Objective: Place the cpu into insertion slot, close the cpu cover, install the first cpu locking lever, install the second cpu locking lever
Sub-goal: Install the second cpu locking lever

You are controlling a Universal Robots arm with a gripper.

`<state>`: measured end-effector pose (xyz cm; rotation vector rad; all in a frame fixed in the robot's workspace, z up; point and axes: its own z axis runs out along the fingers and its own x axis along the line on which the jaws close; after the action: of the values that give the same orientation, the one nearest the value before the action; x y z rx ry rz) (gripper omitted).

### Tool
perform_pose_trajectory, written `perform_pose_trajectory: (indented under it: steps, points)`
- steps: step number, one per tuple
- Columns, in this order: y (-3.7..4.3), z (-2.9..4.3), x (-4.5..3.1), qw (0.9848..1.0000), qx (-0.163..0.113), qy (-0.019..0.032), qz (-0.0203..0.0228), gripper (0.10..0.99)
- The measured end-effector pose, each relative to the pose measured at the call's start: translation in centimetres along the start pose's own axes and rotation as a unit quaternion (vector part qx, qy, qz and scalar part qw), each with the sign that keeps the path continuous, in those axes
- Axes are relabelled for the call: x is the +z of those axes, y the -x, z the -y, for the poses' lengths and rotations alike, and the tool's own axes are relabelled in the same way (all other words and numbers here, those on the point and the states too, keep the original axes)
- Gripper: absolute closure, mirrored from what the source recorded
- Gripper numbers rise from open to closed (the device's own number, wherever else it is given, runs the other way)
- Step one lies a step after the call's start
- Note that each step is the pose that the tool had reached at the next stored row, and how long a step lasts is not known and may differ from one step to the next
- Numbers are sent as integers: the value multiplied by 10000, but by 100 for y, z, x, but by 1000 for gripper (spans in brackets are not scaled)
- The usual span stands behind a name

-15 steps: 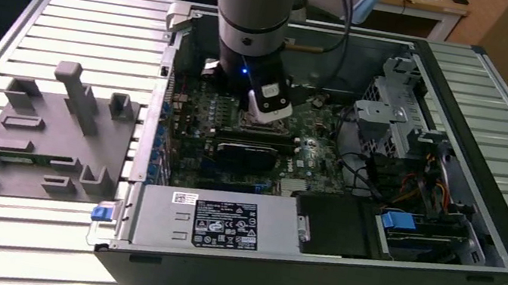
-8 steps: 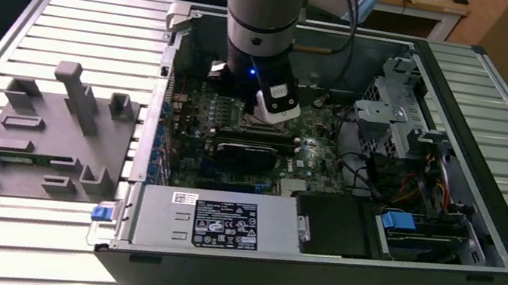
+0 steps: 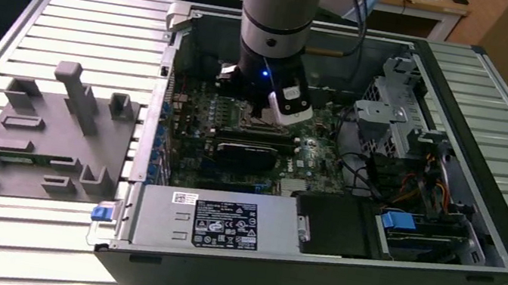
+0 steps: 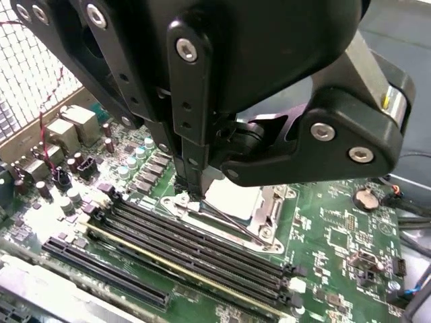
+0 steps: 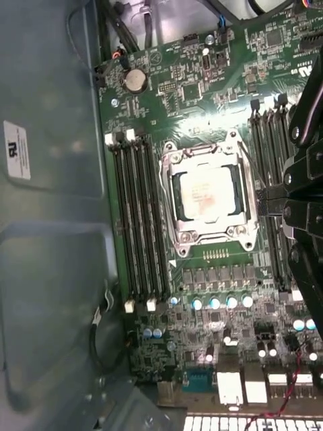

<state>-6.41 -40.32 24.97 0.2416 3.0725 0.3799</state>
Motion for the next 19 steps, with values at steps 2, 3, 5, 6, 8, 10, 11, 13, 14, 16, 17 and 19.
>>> perform_pose_trajectory:
  steps: [2,3,5,6,8,10,11,13,14,16,17,19]
  points:
    - [23,7,13,10000,4,-4,-15,984]
    - [29,12,22,10000,5,-6,-20,984]
    - [37,27,45,10000,7,-8,-28,984]
    - [39,35,57,10000,8,-8,-32,984]
    - [41,52,83,10000,11,-9,-39,984]
    - [41,64,111,10000,14,-10,-48,984]
    - [41,69,127,10000,15,-12,-54,984]
    - [39,78,159,10000,17,-14,-64,984]
    - [35,83,175,10000,18,-14,-65,984]
    - [18,92,200,10000,18,-13,-66,984]
    - [6,97,212,10000,18,-11,-66,984]
    - [-24,108,232,10000,18,-9,-66,984]
